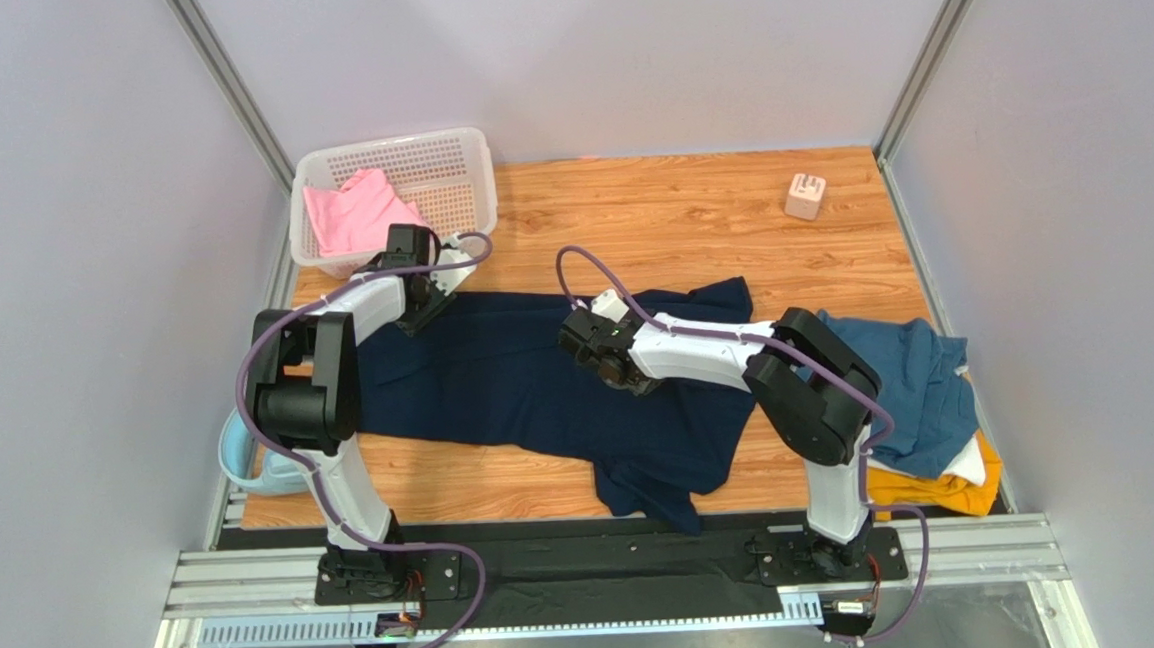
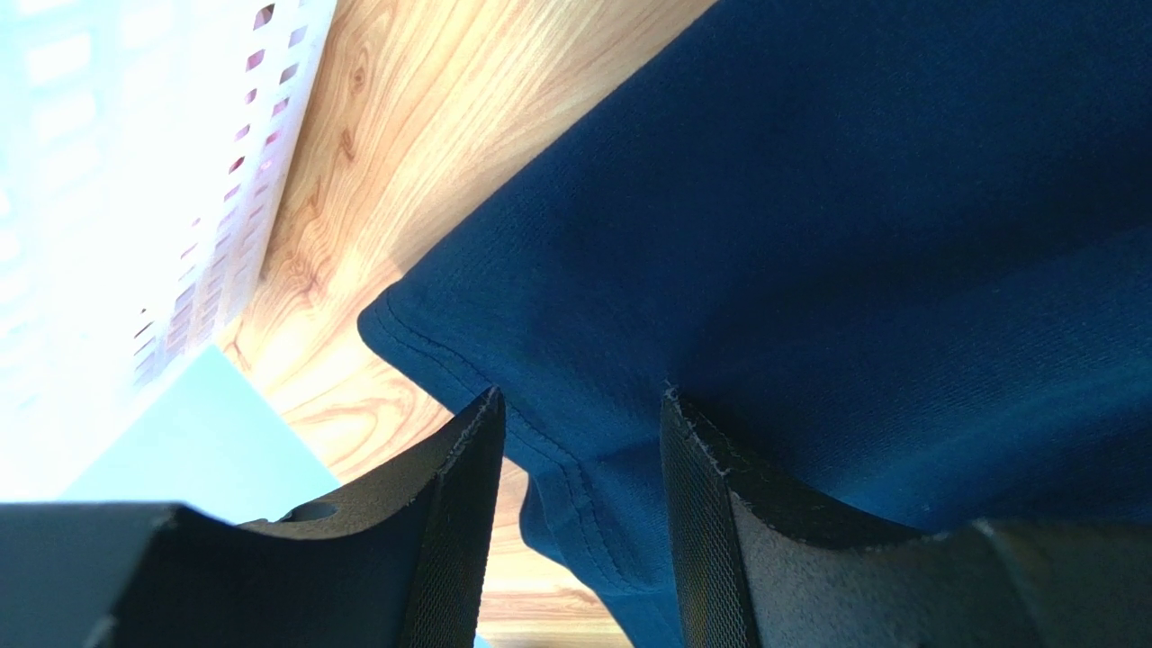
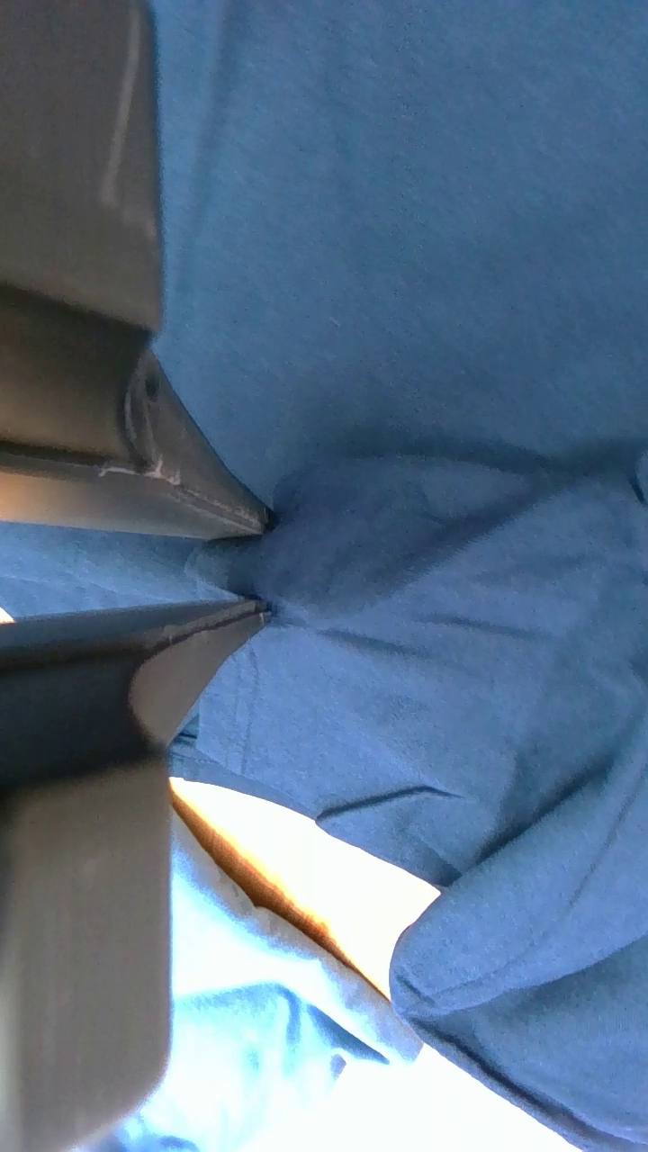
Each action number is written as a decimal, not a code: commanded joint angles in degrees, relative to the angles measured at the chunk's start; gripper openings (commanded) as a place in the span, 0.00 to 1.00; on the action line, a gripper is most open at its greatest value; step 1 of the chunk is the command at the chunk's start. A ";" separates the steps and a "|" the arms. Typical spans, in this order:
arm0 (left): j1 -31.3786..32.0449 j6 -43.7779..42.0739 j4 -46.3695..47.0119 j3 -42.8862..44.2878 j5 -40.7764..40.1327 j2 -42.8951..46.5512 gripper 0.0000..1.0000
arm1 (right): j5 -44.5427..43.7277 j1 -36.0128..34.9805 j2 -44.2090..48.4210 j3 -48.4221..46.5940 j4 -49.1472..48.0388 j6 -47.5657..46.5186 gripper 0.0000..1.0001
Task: Fold and stack the t-shirts
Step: Fold the flattened tshirt in 1/3 of the way
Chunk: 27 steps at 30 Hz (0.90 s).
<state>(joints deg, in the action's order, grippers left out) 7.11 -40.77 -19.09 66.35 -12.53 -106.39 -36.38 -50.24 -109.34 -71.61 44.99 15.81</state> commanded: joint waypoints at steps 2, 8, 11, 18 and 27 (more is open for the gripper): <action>-0.08 0.08 0.11 -0.69 0.32 3.29 0.53 | -1.24 1.55 0.35 -1.95 -2.54 0.27 0.17; -0.08 0.08 0.28 -1.22 0.32 3.38 0.53 | -0.53 1.11 3.16 -3.88 1.58 1.32 0.11; -0.08 0.26 0.37 -1.31 0.49 3.38 0.53 | -0.53 0.23 6.24 -4.41 3.96 1.85 0.11; -0.08 0.26 0.20 -0.96 0.58 3.64 0.53 | 2.45 -3.37 11.78 -4.24 8.09 4.40 0.07; -0.08 -0.09 -0.33 -0.08 0.67 4.61 0.53 | 9.75 -6.63 8.62 -0.37 8.88 7.74 0.16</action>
<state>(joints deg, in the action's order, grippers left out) 7.11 -40.80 -19.11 65.28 -12.53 -104.77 -29.93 -56.53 -98.98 -73.25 52.71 20.86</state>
